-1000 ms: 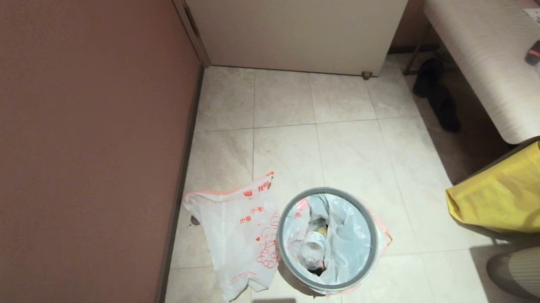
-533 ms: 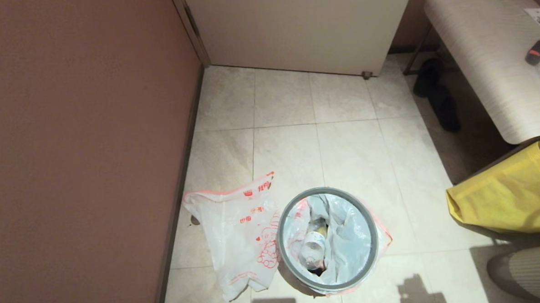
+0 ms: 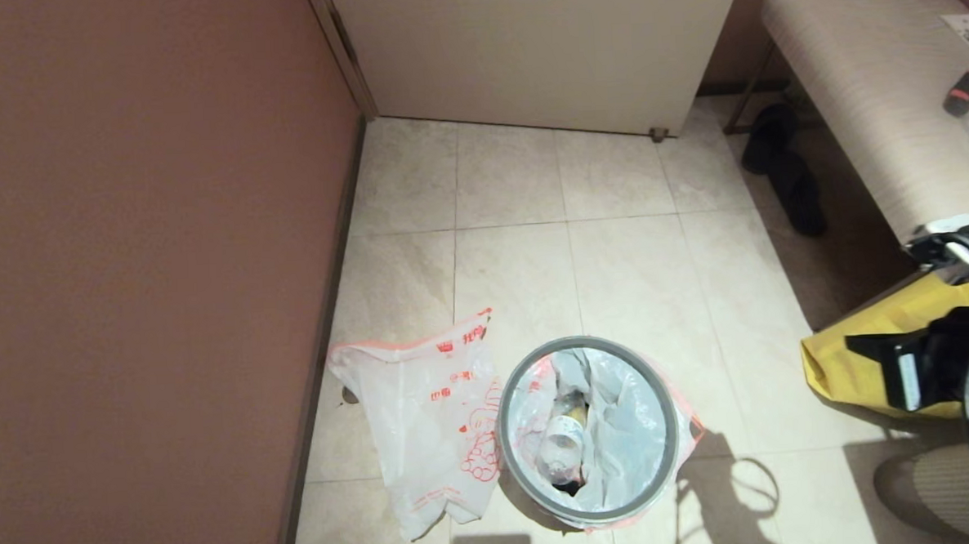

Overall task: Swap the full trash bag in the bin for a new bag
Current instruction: Place the trash can ring on the floor

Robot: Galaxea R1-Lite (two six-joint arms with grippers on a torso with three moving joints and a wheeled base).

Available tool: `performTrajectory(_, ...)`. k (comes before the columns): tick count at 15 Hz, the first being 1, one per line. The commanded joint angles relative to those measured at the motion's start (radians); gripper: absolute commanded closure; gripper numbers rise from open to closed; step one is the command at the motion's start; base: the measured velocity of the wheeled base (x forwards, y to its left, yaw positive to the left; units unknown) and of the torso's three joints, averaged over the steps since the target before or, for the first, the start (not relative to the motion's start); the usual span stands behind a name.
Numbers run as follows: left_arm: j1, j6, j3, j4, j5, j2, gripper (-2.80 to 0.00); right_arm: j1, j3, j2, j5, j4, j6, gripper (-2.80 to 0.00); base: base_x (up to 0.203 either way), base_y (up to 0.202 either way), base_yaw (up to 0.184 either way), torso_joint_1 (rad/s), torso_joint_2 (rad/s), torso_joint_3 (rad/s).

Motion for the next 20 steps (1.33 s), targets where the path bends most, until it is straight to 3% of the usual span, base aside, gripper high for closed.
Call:
performTrajectory(1, 0.000, -0.001, 0.000, -0.001, 0.000, 0.000, 0.00, 0.043, -0.021, 0.218, -0.008, -0.053, -0.001, 0.00, 0.000, 0.000, 0.000, 0.000, 0.00, 0.000)
performTrajectory(9, 0.000, -0.001, 0.000, -0.001, 0.000, 0.000, 0.00, 0.222, -0.163, 0.592, -0.087, -0.158, -0.071, 0.00, 0.000, 0.000, 0.000, 0.000, 0.00, 0.000)
performTrajectory(10, 0.000, -0.001, 0.000, -0.001, 0.000, 0.000, 0.00, 0.226, -0.167, 0.618, -0.101, -0.216, -0.077, -2.80, 0.000, 0.000, 0.000, 0.000, 0.00, 0.000)
performTrajectory(20, 0.000, -0.001, 0.000, -0.001, 0.001, 0.000, 0.00, 0.225, -0.232, 0.719, -0.122, -0.265, -0.127, -2.80, 0.000, 0.000, 0.000, 0.000, 0.00, 0.000)
